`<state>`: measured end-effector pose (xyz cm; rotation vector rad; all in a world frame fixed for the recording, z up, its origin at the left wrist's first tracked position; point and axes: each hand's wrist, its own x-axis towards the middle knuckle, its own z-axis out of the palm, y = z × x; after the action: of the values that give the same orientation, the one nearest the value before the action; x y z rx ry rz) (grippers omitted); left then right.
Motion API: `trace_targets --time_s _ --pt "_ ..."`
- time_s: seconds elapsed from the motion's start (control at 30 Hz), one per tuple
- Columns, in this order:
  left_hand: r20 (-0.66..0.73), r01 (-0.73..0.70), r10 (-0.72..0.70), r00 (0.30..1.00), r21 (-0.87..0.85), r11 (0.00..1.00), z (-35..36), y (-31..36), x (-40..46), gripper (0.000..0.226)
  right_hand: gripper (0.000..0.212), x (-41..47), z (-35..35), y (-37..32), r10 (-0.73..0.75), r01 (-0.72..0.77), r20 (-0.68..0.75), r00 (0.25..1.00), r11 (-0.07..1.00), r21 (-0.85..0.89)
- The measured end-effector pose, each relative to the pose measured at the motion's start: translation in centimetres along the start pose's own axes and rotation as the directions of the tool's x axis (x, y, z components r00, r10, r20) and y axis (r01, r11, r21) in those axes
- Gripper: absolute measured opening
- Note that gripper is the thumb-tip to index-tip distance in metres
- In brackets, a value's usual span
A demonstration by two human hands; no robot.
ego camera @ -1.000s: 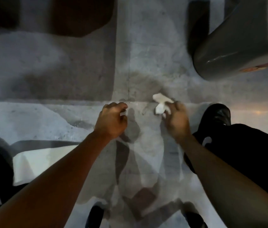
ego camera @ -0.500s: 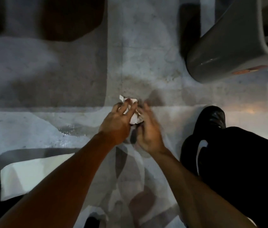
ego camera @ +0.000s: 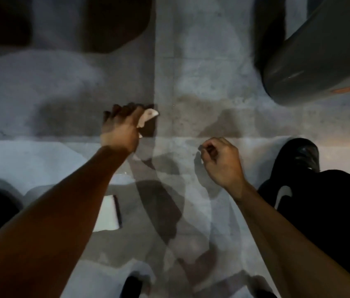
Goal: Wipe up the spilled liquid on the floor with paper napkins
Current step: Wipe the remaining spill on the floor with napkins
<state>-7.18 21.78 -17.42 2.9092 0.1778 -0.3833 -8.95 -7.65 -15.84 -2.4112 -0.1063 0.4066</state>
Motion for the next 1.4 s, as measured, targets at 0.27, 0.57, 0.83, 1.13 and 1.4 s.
trace_targets --time_s 0.27,0.57,0.83,1.13,1.4 --pt "-0.092 0.04 -0.038 0.995 0.016 0.999 1.8 -6.1 -9.3 0.055 0.005 -1.3 1.9 0.2 0.05 -0.043 0.094 0.994 0.996 -0.076" --pt "0.004 -0.19 0.193 0.981 -0.143 0.971 3.2 0.5 -11.8 0.035 0.007 -0.8 2.2 -0.8 0.125 -0.11 0.177 0.976 0.99 -0.094" --pt "-0.096 0.287 -0.32 0.943 -0.257 0.923 -0.3 -12.9 -9.6 0.034 0.022 0.1 1.9 -1.9 0.166 -0.136 0.178 0.97 0.976 -0.168" --pt "-0.011 0.526 -0.531 0.847 -0.121 0.842 -2.9 -15.9 -1.5 0.038 0.034 1.1 2.5 -1.9 0.226 -0.192 0.139 0.964 0.957 -0.219" --pt "0.189 0.293 -0.276 0.942 -0.071 0.953 3.9 -2.4 -11.9 0.064 0.033 1.1 2.6 -1.6 0.235 -0.201 0.153 0.96 0.957 -0.209"
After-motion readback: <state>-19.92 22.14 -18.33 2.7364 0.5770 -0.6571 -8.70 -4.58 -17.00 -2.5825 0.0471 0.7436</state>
